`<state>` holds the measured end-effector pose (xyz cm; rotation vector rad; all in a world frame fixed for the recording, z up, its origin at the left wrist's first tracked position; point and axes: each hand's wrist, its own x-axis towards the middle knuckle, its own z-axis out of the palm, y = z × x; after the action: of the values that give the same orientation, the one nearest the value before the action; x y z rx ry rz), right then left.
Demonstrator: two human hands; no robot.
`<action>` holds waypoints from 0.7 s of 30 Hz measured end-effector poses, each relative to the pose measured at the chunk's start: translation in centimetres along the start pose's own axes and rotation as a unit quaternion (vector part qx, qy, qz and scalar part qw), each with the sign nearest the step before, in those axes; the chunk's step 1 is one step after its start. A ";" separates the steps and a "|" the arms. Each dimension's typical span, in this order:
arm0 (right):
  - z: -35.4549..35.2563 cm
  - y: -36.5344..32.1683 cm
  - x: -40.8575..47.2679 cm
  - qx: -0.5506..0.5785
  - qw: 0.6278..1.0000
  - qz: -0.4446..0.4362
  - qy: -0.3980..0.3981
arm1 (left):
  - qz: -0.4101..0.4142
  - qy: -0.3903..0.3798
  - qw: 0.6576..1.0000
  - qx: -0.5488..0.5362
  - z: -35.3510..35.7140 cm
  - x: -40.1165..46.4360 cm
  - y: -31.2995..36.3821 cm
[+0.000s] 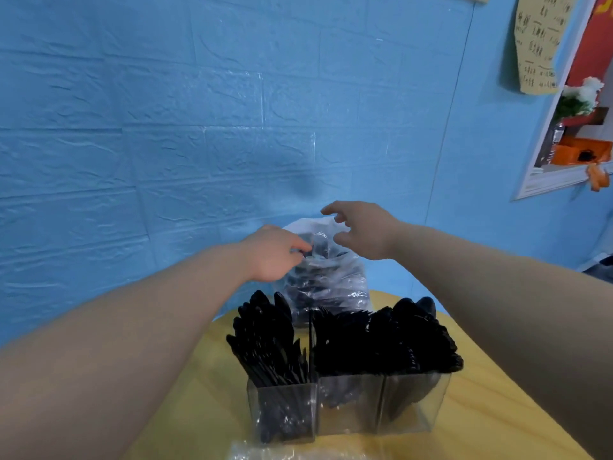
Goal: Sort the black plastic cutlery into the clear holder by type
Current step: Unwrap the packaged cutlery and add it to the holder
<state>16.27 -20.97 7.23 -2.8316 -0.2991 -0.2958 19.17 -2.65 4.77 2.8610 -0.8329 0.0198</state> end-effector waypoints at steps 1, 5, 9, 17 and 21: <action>0.5 0.1 0.8 -0.015 1.000 -0.004 -0.019 | 0.002 -0.009 1.000 -0.003 0.1 0.3 -0.3; 2.6 0.3 2.8 -0.083 0.993 -0.032 -0.080 | 0.035 -0.017 0.999 0.009 1.1 0.9 -1.5; 3.4 1.0 3.2 -0.106 0.994 -0.033 -0.021 | 0.042 -0.006 0.999 0.005 1.7 1.0 -2.0; 1.7 3.0 2.1 0.180 0.977 0.063 0.091 | 0.041 -0.002 0.999 -0.003 1.8 0.4 -1.8; 1.2 3.1 1.6 0.225 0.966 0.079 0.101 | 0.033 0.000 0.999 -0.013 1.8 0.2 -1.6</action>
<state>18.70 -23.27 5.70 -2.3382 -0.0803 -0.4199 20.11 -1.68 2.79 2.8082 -0.9214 0.0177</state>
